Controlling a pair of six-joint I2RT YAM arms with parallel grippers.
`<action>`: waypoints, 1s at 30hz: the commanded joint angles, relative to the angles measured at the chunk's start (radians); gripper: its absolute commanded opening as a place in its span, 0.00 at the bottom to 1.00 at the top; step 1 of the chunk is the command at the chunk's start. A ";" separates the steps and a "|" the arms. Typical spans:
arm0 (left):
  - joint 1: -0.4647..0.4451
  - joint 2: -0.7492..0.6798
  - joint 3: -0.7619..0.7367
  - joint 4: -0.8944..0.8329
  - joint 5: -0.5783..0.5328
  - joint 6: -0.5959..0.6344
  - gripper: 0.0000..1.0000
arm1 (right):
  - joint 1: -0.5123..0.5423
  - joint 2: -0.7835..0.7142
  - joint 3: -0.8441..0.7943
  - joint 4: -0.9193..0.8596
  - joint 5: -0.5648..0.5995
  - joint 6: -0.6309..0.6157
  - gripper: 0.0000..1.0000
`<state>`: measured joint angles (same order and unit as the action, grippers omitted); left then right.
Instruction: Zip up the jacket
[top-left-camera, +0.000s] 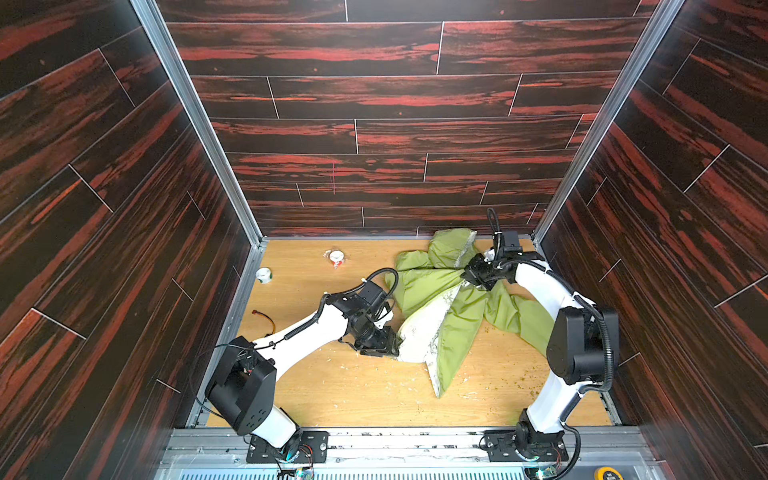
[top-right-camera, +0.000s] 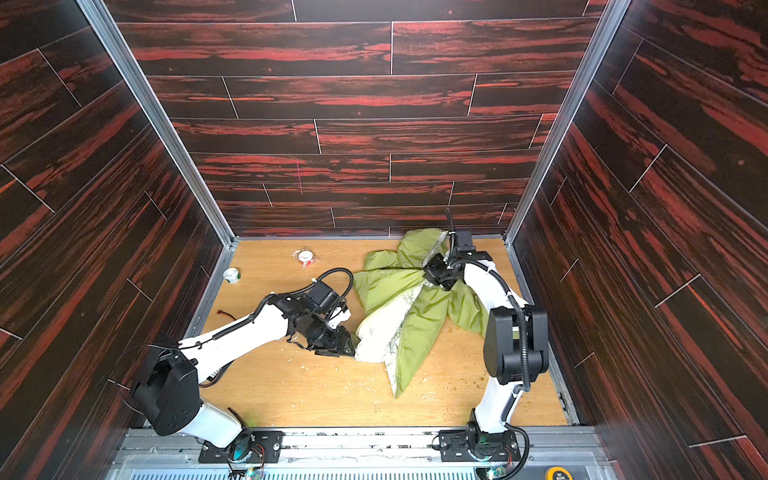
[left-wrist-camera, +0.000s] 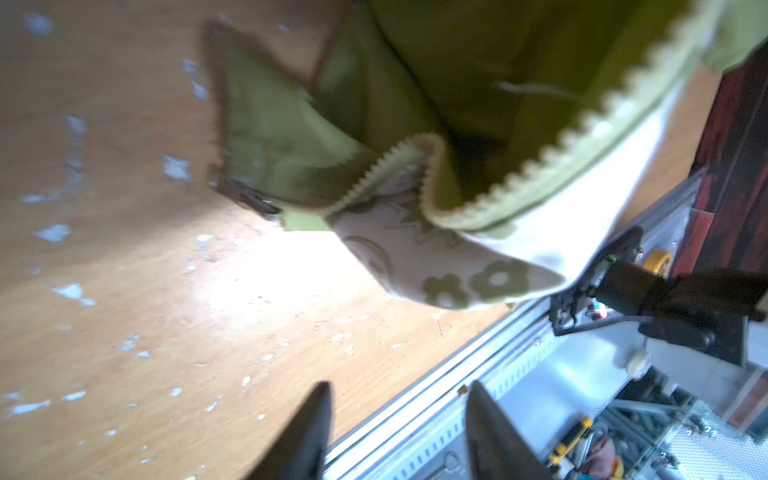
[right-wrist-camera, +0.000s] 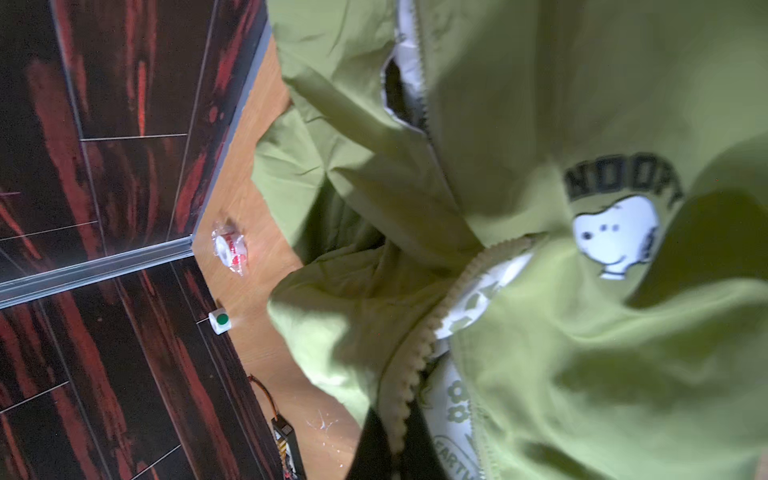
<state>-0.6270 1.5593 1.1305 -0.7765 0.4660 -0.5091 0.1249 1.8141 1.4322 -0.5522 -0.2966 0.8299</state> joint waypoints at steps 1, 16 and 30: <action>0.051 0.018 0.031 -0.046 -0.089 -0.022 0.62 | -0.011 -0.012 -0.072 -0.018 -0.002 -0.042 0.00; -0.009 0.084 0.028 -0.025 -0.476 0.360 0.63 | -0.058 0.021 -0.132 0.012 -0.044 -0.069 0.00; -0.134 0.206 0.064 0.074 -0.476 0.450 0.67 | -0.074 0.052 -0.107 -0.008 -0.089 -0.071 0.00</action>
<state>-0.7555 1.7306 1.1694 -0.7174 -0.0017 -0.1028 0.0612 1.8244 1.3006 -0.5388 -0.3679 0.7658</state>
